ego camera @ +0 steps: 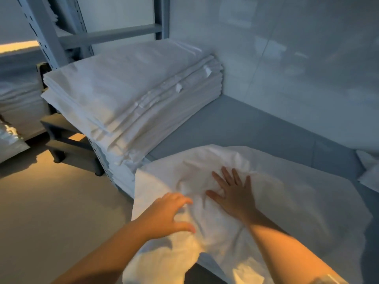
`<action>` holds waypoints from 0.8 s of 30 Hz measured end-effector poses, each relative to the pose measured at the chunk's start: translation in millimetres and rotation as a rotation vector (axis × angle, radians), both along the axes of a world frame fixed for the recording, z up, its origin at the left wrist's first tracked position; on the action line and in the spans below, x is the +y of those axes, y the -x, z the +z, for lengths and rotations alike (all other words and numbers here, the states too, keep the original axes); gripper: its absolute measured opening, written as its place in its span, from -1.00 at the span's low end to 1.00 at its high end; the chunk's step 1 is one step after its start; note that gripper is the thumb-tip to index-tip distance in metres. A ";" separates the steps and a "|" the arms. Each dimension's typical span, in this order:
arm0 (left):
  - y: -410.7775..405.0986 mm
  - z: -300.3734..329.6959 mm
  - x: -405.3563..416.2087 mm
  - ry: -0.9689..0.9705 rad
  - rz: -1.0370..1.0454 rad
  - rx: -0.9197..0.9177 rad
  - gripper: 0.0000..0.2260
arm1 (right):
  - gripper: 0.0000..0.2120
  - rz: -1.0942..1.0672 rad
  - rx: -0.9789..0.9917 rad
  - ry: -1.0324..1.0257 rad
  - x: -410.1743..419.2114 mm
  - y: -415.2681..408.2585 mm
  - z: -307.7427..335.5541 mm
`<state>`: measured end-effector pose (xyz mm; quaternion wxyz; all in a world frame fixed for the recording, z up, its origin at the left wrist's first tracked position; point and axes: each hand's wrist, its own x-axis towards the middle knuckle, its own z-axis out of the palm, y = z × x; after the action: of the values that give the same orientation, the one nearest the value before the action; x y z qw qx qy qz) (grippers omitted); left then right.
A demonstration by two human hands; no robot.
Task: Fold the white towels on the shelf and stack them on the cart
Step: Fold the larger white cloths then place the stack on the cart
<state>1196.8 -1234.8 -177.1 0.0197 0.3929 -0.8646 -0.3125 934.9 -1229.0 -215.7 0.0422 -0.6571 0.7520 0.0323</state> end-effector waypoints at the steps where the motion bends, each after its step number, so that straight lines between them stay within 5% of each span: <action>1: 11.4 0.8 -7.4 0.160 0.056 0.000 -0.35 | -0.15 -0.001 0.002 0.014 2.9 1.6 -0.5; 4: 43.3 4.0 -40.9 0.443 0.298 -0.081 -0.34 | -0.15 -0.016 -0.026 0.020 12.8 14.0 -1.8; 8: 67.6 1.4 -89.6 0.251 0.348 -0.243 -0.20 | -0.20 -0.015 0.008 0.023 33.2 37.5 -4.5; 16: 99.7 -7.1 -87.2 0.267 0.228 -0.166 -0.57 | -0.26 -0.028 0.007 0.050 55.7 56.9 0.5; 18: 99.9 -0.2 -84.4 0.389 0.148 -0.180 -0.62 | -0.28 -0.035 0.007 0.036 59.4 53.0 8.7; 24: 133.0 68.2 -113.5 1.019 0.034 0.247 -0.82 | -0.29 -0.264 -0.050 0.067 55.4 58.4 6.2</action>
<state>1063.8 -1348.3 -108.9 0.3152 0.3075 -0.8918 0.1038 876.5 -1173.5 -209.6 0.0428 -0.5540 0.8313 -0.0150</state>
